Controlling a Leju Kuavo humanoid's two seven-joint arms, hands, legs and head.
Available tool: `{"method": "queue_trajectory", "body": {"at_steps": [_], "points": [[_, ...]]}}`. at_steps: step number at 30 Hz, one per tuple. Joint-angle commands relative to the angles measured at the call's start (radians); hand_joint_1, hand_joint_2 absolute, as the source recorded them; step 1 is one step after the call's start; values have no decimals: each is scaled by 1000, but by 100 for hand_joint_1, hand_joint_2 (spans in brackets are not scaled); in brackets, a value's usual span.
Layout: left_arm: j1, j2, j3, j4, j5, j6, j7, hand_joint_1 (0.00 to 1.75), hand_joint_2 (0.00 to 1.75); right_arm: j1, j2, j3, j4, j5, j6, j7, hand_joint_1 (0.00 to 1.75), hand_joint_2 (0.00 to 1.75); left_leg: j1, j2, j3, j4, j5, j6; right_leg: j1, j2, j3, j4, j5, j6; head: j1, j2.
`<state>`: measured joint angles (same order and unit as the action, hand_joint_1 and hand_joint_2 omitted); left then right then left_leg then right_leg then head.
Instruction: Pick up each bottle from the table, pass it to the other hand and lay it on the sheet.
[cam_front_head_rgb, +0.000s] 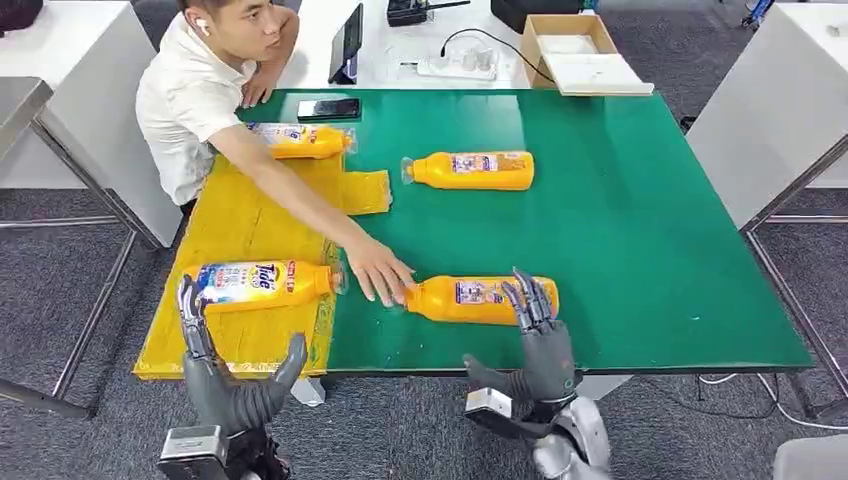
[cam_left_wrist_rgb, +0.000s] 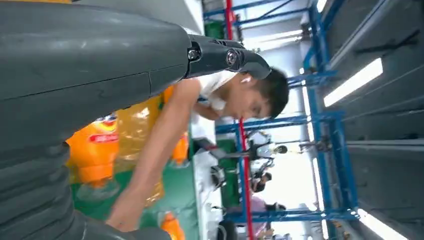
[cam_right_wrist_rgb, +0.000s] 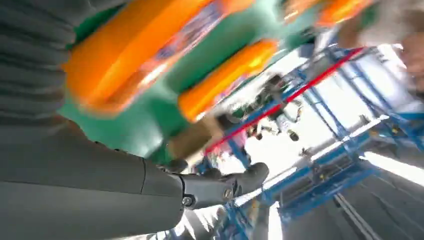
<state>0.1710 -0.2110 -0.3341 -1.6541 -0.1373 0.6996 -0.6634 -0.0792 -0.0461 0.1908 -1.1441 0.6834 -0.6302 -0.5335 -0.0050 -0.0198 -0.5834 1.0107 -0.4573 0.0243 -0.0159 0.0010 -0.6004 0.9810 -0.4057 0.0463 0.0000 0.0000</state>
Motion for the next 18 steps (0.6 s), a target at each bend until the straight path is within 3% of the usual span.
{"method": "queue_trajectory", "body": {"at_steps": [1,13,18], "points": [[-48,131,-167,159,24,-49,81,0,175,-211,-138,-125,329,50,30,36,0,175,0,2,5,-3,0,-1,0,1,5,-3,0,-2,0,0],[-50,132,-166,163,25,-53,80,0,175,-224,-140,-130,368,56,66,29,0,175,-1,2,4,-1,-1,-1,0,1,3,-1,0,-2,0,0],[-61,124,-195,162,18,-78,81,0,175,-277,-135,-93,463,105,107,52,0,175,0,3,3,-1,-1,-2,0,2,3,-1,0,-2,-1,0]]}}
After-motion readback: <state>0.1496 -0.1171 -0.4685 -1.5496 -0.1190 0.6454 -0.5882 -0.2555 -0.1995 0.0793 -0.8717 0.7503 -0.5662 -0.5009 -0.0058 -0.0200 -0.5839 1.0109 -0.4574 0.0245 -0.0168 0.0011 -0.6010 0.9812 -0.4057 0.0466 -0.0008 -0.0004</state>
